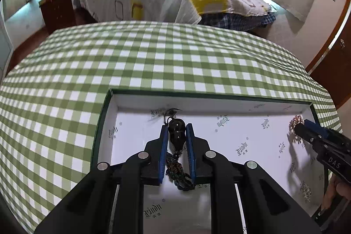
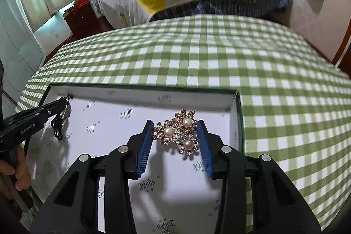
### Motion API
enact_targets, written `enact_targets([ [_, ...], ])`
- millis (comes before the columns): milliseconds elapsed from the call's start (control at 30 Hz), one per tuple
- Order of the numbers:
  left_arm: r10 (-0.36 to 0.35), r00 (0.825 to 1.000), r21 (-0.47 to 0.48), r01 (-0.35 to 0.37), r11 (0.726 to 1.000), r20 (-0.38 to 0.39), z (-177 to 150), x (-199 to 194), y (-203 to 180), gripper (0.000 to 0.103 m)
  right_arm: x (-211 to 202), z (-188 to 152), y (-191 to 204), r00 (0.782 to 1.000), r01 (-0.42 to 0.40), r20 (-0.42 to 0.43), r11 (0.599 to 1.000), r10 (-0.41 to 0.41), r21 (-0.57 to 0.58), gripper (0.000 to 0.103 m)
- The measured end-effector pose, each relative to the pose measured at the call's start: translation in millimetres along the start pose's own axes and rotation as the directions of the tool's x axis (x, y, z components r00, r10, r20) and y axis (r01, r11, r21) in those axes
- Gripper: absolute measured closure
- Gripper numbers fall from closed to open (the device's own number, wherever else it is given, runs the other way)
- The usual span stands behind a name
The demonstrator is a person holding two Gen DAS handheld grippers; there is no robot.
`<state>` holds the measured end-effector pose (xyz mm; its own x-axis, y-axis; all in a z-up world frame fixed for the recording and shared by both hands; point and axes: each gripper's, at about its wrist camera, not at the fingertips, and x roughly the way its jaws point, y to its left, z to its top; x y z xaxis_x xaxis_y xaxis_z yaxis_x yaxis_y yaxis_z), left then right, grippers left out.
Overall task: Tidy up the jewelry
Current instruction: 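Carry the pendant and brooch into the tray and open both tools, then withdraw both tools from the tray back over the remaining jewelry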
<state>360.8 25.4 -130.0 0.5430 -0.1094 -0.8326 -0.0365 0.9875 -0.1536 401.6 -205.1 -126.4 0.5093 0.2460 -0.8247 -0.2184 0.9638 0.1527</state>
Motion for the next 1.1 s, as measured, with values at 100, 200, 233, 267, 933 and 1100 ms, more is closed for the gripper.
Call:
enact_targets([
  [100,0.0,1.0,-0.002,0.0,1.0,-0.027,-1.5,3.0,1.4,0.084,1.1,0.2,-1.6,1.0,-0.003,-0.012,1.0,0.003,0.002,0.061],
  [200,-0.005,1.0,0.005,0.005,1.0,-0.028,-1.0,2.8,-0.2,0.068,-0.9,-0.5,1.0,1.0,0.005,-0.007,1.0,-0.005,-0.011,0.048],
  [233,-0.002,1.0,0.008,0.002,1.0,-0.028,-1.1,2.9,-1.1,0.058,-1.1,0.1,0.9,1.0,0.005,-0.004,1.0,-0.005,-0.013,0.048],
  [267,0.002,1.0,0.008,-0.002,1.0,-0.03,-1.1,3.5,-2.0,0.054,-2.6,-0.6,1.7,1.0,0.006,0.003,1.0,-0.005,-0.016,0.048],
  [933,0.023,0.948,0.037,-0.037,0.999,0.316,-30.4,-93.1,-12.6,0.033,-102.7,-37.3,21.8,0.97,0.046,0.24,0.997,-0.031,-0.056,0.047],
  [1100,0.026,0.938,0.04,-0.043,0.998,0.347,-55.0,-117.2,-12.1,0.033,-122.7,-65.6,31.1,0.967,0.047,0.254,0.997,-0.031,-0.058,0.047],
])
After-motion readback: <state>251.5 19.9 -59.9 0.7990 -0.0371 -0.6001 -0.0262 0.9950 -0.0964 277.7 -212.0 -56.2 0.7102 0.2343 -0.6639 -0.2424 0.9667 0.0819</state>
